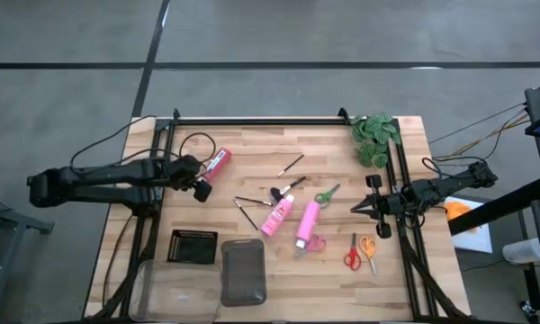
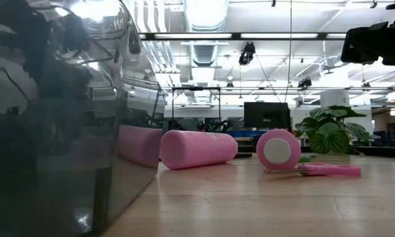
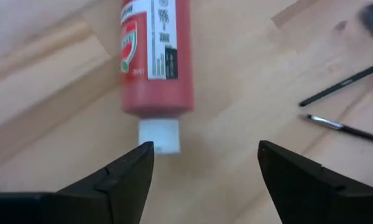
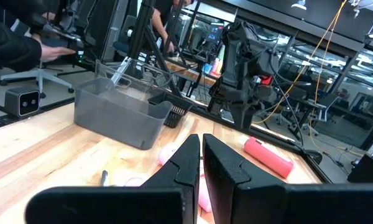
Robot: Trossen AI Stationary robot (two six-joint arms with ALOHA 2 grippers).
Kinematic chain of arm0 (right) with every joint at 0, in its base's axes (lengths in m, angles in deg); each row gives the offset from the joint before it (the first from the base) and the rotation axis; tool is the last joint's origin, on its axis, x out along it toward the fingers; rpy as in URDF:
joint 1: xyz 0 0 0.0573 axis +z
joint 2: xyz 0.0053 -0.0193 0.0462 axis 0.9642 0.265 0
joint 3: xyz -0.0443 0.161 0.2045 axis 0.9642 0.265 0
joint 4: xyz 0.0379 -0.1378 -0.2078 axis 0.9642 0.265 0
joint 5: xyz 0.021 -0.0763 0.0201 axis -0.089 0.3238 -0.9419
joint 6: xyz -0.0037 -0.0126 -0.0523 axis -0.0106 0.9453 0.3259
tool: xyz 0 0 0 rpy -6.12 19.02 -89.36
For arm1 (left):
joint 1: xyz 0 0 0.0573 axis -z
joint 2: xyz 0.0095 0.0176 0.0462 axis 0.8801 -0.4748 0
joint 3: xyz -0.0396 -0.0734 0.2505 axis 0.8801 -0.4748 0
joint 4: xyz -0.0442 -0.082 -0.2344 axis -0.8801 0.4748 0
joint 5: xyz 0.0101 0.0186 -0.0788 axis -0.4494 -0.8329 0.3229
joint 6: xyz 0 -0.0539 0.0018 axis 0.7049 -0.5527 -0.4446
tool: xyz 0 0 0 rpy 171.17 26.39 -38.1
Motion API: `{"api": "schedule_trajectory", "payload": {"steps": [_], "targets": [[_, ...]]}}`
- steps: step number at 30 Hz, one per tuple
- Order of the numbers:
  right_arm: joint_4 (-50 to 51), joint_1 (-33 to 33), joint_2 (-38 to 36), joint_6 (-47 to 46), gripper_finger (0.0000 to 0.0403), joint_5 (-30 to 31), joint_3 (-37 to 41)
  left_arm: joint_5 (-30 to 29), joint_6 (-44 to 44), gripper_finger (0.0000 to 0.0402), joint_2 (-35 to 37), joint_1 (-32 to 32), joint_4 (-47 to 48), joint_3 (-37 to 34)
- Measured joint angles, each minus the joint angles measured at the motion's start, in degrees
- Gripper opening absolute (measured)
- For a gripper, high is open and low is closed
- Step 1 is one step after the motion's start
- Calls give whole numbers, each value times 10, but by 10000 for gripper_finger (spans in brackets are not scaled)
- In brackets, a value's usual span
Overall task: Pick & Place Paint Supplies
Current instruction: Put the red paint bottle into the gray bin
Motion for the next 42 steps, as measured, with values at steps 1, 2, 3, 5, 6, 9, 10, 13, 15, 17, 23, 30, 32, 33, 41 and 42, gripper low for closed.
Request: {"api": "schedule_trajectory", "payload": {"steps": [1, 2, 3, 5, 6, 9, 10, 13, 15, 17, 23, 30, 32, 33, 41, 42], "targets": [[0, 0, 0, 0, 15, 0, 0, -7, 5, 291, 0, 0, -6, -5], [0, 0, 0, 0, 15, 0, 0, -15, 6, 291, 0, 0, -12, -8], [0, 0, 0, 0, 15, 0, 0, -23, 6, 291, 0, -1, -20, -9], [0, 0, 0, 0, 15, 0, 0, -37, 8, 291, 0, -2, -29, -8], [0, 0, 0, 0, 15, 0, 0, -42, 10, 291, 0, -4, -27, -5], [0, 0, 0, 0, 15, 0, 0, -48, 24, 291, 0, -13, -28, 11], [0, 0, 0, 0, 15, 0, 0, -48, 29, 291, 0, -17, -28, 14], [0, 0, 0, 0, 15, 0, 0, -46, 42, 291, -2, -39, -32, 19], [0, 0, 0, 0, 15, 0, 0, -25, 43, 291, -9, -61, -35, 20], [0, 0, 0, 0, 15, 0, 0, 1, 49, 291, -21, -83, -40, 20], [0, 0, 0, 0, 15, 0, 0, 34, 111, 291, -76, -121, -72, 43], [0, 0, 0, 0, 15, 0, 0, 38, 131, 291, -154, -125, -69, 68], [0, 0, 0, 0, 15, 0, 0, 39, 126, 291, -175, -126, -69, 72], [0, 0, 0, 0, 15, 0, 0, 39, 124, 291, -183, -126, -71, 75], [0, 0, 0, 0, 15, 0, 0, 42, 114, 291, -227, -132, -81, 78], [0, 0, 0, 0, 15, 0, 0, 44, 112, 291, -231, -132, -84, 78]]}}
